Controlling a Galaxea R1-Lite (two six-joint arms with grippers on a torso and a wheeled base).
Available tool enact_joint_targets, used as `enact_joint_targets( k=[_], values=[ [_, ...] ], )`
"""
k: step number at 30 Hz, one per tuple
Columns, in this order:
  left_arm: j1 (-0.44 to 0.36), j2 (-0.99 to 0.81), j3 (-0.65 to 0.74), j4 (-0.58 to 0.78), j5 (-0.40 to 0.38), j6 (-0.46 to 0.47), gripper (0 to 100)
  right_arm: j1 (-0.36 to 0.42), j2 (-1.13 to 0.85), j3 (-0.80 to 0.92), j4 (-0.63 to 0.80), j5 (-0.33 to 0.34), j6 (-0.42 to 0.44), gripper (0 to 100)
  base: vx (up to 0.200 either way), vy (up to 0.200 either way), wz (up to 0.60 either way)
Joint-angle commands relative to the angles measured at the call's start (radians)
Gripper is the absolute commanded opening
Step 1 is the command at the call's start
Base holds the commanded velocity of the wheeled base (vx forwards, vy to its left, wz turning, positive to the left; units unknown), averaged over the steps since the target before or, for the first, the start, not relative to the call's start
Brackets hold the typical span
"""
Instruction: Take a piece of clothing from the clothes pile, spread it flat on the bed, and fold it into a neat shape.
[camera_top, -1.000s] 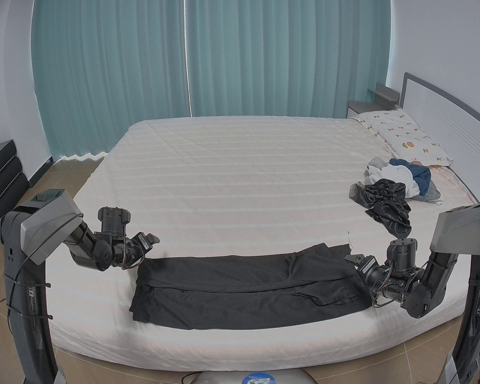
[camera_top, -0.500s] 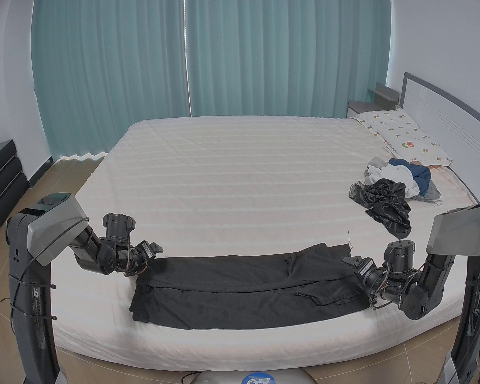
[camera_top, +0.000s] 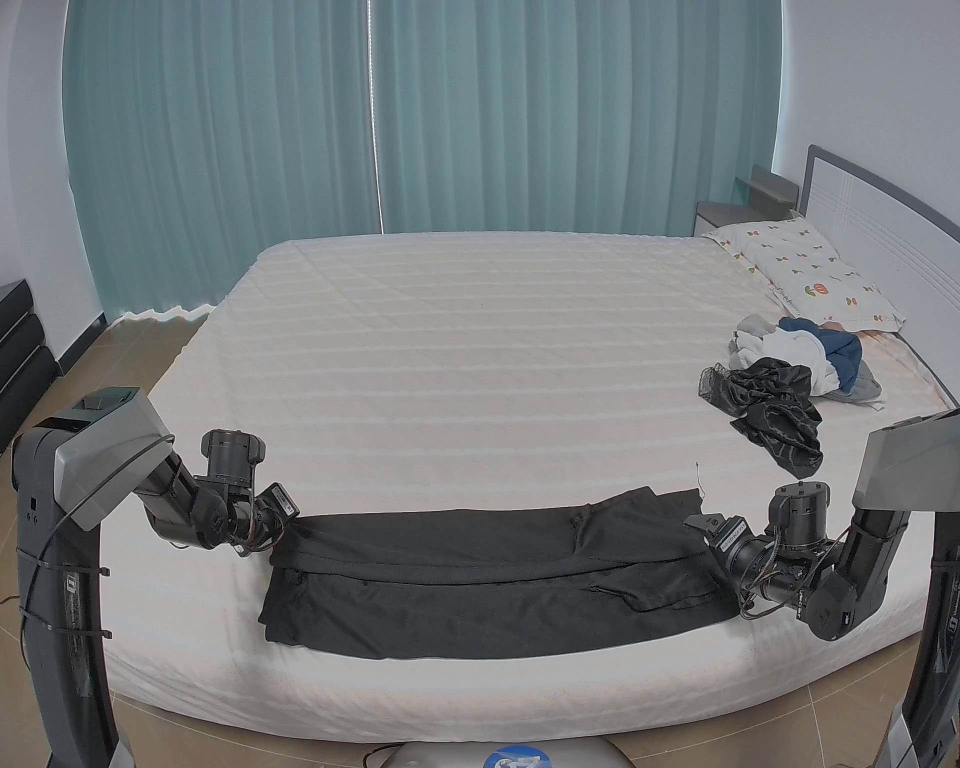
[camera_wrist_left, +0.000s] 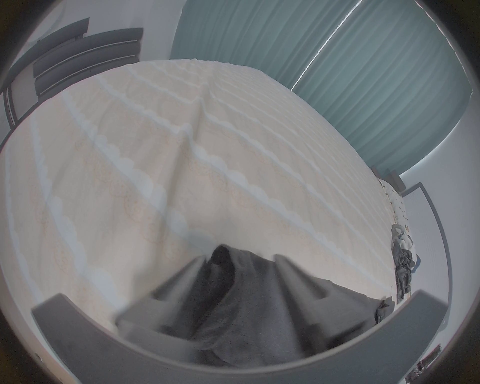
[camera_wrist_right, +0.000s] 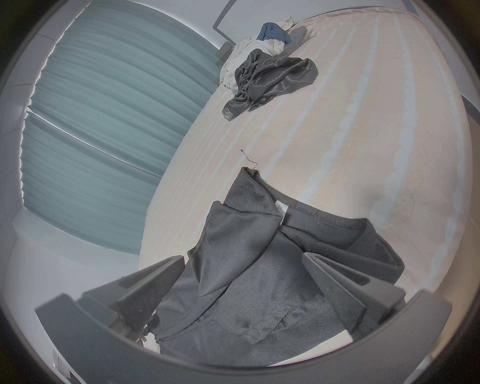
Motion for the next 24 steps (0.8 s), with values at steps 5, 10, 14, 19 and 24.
enact_joint_targets(
  k=[5, 10, 14, 19, 24],
  values=[
    [0.016, -0.003, 0.005, -0.001, 0.005, -0.028, 0, 0.0, 0.001, 0.001, 0.0, 0.0, 0.0, 100, 0.0, 0.0, 0.0],
    [0.011, -0.003, 0.003, -0.001, 0.006, -0.028, 0, 0.0, 0.003, 0.001, 0.0, 0.0, 0.0, 100, 0.0, 0.0, 0.0],
    [0.007, -0.005, 0.009, -0.001, 0.005, -0.025, 100, 0.0, 0.003, 0.001, 0.0, 0.0, 0.0, 100, 0.0, 0.0, 0.0],
    [0.01, -0.016, 0.017, -0.001, 0.008, -0.028, 100, 0.0, 0.006, 0.001, 0.0, 0.0, 0.0, 100, 0.0, 0.0, 0.0],
    [0.028, -0.115, 0.091, -0.001, -0.004, -0.032, 100, 0.0, 0.003, 0.003, -0.002, 0.0, 0.002, 100, 0.0, 0.0, 0.0]
  ],
)
